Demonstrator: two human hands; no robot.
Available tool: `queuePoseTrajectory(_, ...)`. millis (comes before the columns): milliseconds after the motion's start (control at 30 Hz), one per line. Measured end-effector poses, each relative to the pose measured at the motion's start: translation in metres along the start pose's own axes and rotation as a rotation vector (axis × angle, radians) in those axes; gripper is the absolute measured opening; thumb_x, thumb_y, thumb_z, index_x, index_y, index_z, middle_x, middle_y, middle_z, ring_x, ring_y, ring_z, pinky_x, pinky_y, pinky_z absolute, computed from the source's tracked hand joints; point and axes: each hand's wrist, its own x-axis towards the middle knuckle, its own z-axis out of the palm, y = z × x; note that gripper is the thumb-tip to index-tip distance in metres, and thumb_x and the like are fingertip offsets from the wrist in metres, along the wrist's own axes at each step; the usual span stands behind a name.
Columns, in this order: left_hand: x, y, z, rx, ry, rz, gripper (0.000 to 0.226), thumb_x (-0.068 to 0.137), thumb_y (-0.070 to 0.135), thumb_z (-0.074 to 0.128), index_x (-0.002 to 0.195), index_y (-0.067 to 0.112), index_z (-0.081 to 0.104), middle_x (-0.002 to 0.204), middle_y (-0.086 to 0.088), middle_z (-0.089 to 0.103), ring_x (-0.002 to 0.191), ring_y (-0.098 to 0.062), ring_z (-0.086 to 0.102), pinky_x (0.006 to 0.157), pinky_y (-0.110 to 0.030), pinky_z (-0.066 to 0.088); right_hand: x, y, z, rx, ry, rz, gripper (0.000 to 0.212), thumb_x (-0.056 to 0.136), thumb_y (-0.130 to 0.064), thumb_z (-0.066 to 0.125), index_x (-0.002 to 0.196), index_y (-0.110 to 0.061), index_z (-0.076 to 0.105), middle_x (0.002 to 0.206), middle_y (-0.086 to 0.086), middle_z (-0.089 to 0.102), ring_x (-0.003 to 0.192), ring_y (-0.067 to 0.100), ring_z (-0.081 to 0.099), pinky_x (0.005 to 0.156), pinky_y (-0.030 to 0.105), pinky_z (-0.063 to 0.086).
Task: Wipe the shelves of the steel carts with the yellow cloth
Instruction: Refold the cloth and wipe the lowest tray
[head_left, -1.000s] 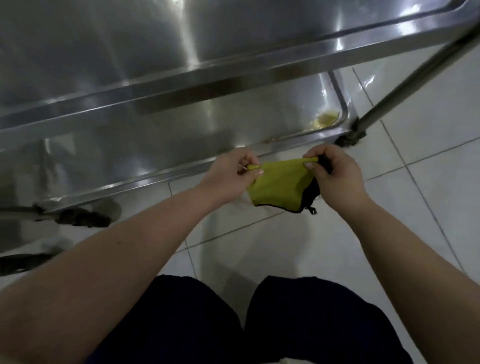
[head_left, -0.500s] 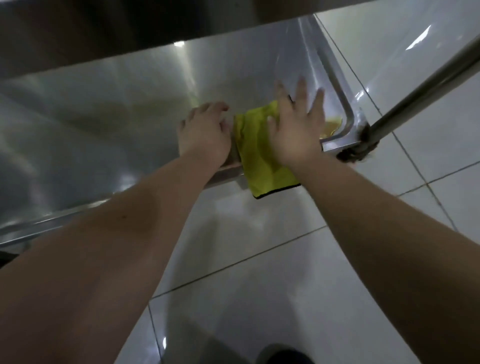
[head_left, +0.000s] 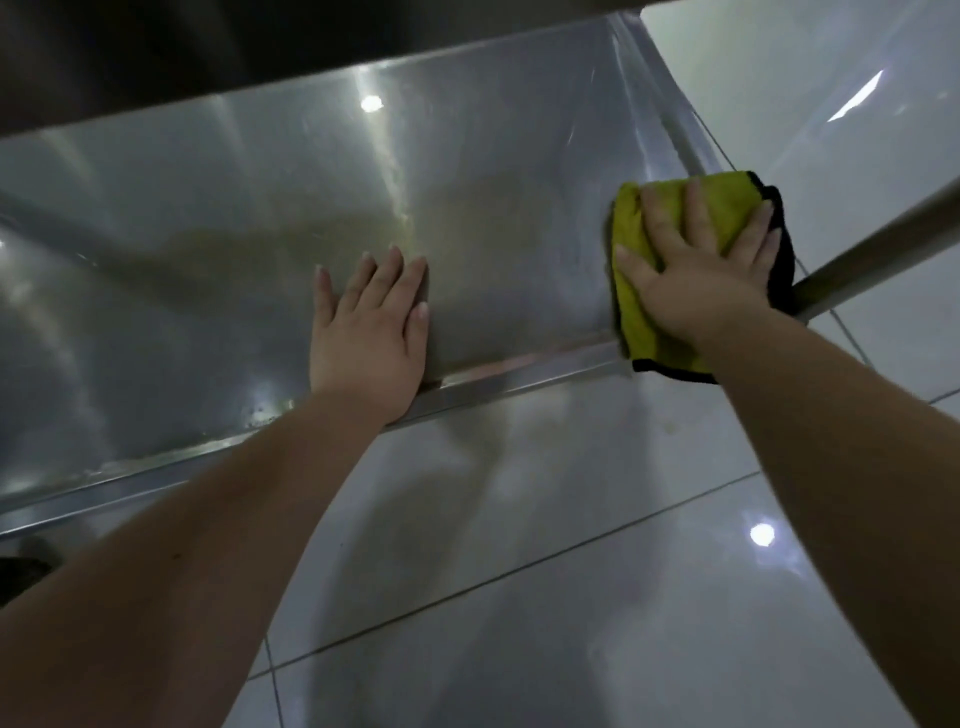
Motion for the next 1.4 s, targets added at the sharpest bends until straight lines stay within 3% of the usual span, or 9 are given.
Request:
queuePoseTrajectory(133,-0.003,0.001,-0.002,-0.064,0.035,-0.024,0.057,0.097,0.037,0.018,0.151,0.022,0.031,0.159,-0.004,0.024,0.148,-0.024,0.015,0.119,-0.048,-0.003,-0.011,-0.058,0.010,0.026,0.090,-0.011,0.063,0.092,-0.070,0.007,0.148,-0.050,-0.012,0.162,-0.005,-0.016,0.141,0.054,-0.015,0.110,0.068,-0.010)
queuePoseTrajectory(300,-0.010,-0.002,-0.009,-0.059,0.122,-0.110,0.058,0.098,0.031,0.020,0.153,0.015,0.022,0.162,-0.008,0.011,0.150,-0.026,0.003,0.119,-0.046,-0.006,-0.049,-0.146,0.025,0.015,0.167,-0.405,0.057,0.096,-0.061,0.009,0.149,-0.049,-0.005,0.163,-0.006,-0.010,0.142,0.051,-0.016,0.110,0.067,-0.011)
queuePoseTrajectory(433,-0.012,-0.002,-0.007,-0.039,0.116,-0.141,0.059,0.097,0.032,0.019,0.153,0.015,0.024,0.162,-0.005,0.014,0.150,-0.025,0.002,0.119,-0.045,-0.008,-0.030,-0.126,0.021,-0.056,0.236,-0.571,0.053,0.098,-0.059,0.014,0.150,-0.051,0.004,0.163,-0.012,0.002,0.146,0.045,-0.003,0.114,0.064,-0.006)
queuePoseTrajectory(633,-0.008,0.002,-0.003,-0.064,0.088,-0.125,0.059,0.097,0.034,0.018,0.152,0.018,0.027,0.161,-0.002,0.017,0.150,-0.023,0.002,0.119,-0.045,-0.009,0.050,-0.018,-0.009,0.012,0.160,-0.088,0.058,0.095,-0.064,0.012,0.150,-0.050,-0.002,0.163,-0.011,-0.004,0.146,0.044,-0.011,0.113,0.064,-0.010)
queuePoseTrajectory(767,-0.006,0.003,-0.004,-0.089,0.079,-0.089,0.057,0.097,0.033,0.020,0.151,0.018,0.030,0.160,-0.003,0.022,0.150,-0.024,0.006,0.120,-0.047,-0.006,0.044,-0.064,-0.005,0.040,0.155,-0.012,0.060,0.095,-0.063,0.011,0.151,-0.046,-0.001,0.163,-0.008,-0.007,0.144,0.049,-0.013,0.109,0.070,-0.010)
queuePoseTrajectory(1067,-0.010,0.003,-0.007,-0.139,0.123,-0.142,0.061,0.094,0.030,0.022,0.153,0.012,0.023,0.161,-0.006,0.017,0.150,-0.024,0.004,0.120,-0.044,-0.007,-0.011,-0.191,0.019,-0.045,0.186,-0.714,0.056,0.096,-0.060,0.015,0.150,-0.051,0.005,0.163,-0.015,0.002,0.148,0.037,-0.004,0.112,0.065,-0.009)
queuePoseTrajectory(1133,-0.011,0.002,-0.006,-0.145,0.132,-0.146,0.060,0.095,0.031,0.022,0.152,0.012,0.023,0.161,-0.007,0.017,0.150,-0.025,0.005,0.120,-0.045,-0.006,0.013,-0.169,0.010,-0.055,0.210,-0.653,0.059,0.093,-0.066,0.016,0.150,-0.050,0.010,0.162,-0.016,0.008,0.149,0.033,0.000,0.114,0.063,-0.007)
queuePoseTrajectory(1300,-0.010,0.001,-0.003,-0.162,0.144,-0.135,0.059,0.095,0.030,0.022,0.152,0.014,0.024,0.161,-0.007,0.018,0.150,-0.025,0.006,0.120,-0.046,-0.004,0.073,-0.078,-0.014,0.059,0.151,-0.123,0.065,0.093,-0.068,0.015,0.152,-0.043,0.002,0.163,-0.010,-0.001,0.148,0.038,-0.006,0.114,0.063,-0.006)
queuePoseTrajectory(1400,-0.010,0.002,-0.003,-0.187,0.173,-0.122,0.058,0.096,0.029,0.024,0.152,0.013,0.026,0.160,-0.007,0.020,0.149,-0.024,0.008,0.120,-0.048,-0.003,0.072,-0.084,-0.015,0.063,0.148,0.036,0.064,0.096,-0.063,0.011,0.153,-0.040,-0.004,0.164,-0.008,-0.007,0.146,0.045,-0.009,0.111,0.068,-0.006)
